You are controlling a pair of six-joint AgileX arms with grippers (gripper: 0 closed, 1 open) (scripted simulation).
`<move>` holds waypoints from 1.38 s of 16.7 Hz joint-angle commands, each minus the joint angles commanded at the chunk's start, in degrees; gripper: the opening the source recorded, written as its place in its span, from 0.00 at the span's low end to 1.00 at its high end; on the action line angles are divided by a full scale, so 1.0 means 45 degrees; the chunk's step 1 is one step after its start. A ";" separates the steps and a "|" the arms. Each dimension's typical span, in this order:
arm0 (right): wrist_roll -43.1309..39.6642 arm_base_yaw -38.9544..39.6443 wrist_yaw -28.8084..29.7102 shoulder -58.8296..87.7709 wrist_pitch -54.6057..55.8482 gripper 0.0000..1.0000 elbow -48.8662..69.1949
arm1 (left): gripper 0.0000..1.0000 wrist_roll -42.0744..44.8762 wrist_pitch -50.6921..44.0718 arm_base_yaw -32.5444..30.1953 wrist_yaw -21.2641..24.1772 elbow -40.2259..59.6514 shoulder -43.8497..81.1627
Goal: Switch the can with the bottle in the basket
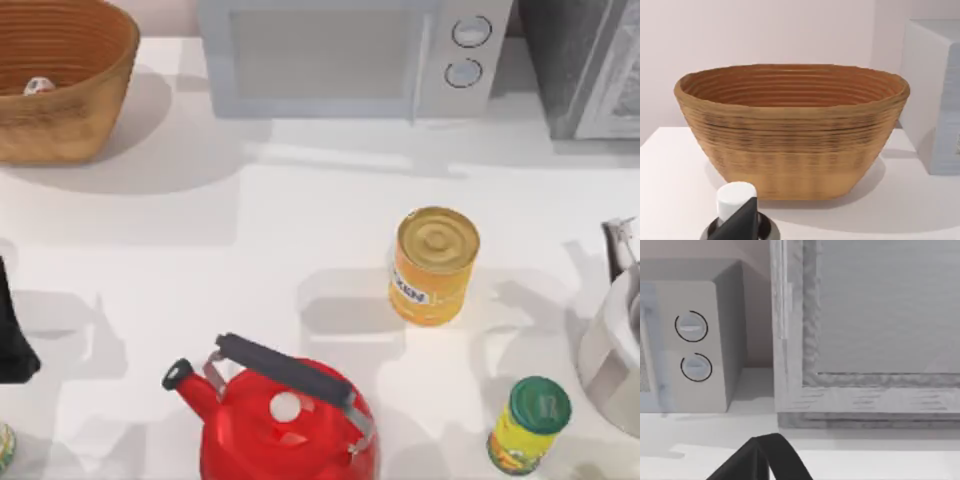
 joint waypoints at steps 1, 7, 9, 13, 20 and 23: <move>0.0000 0.0000 0.0000 0.0000 0.0000 1.00 0.0000 | 1.00 0.0000 0.0000 0.0000 0.0000 0.0000 0.0000; 0.0000 0.0000 0.0000 0.0000 0.0000 1.00 0.0000 | 1.00 0.0044 -0.0842 0.0269 -0.0145 0.1720 0.1757; 0.0000 0.0000 0.0000 0.0000 0.0000 1.00 0.0000 | 1.00 0.0096 -0.1556 0.0409 -0.0180 0.3162 0.3264; 0.0000 0.0000 0.0000 0.0000 0.0000 1.00 0.0000 | 1.00 0.0257 -0.3451 0.0645 -0.0133 0.6992 0.7319; 0.0000 0.0000 0.0000 0.0000 0.0000 1.00 0.0000 | 1.00 0.0626 -0.7617 0.0954 0.0217 1.5518 1.6433; 0.0000 0.0000 0.0000 0.0000 0.0000 1.00 0.0000 | 1.00 0.0796 -0.9449 0.1045 0.0426 1.9342 2.0498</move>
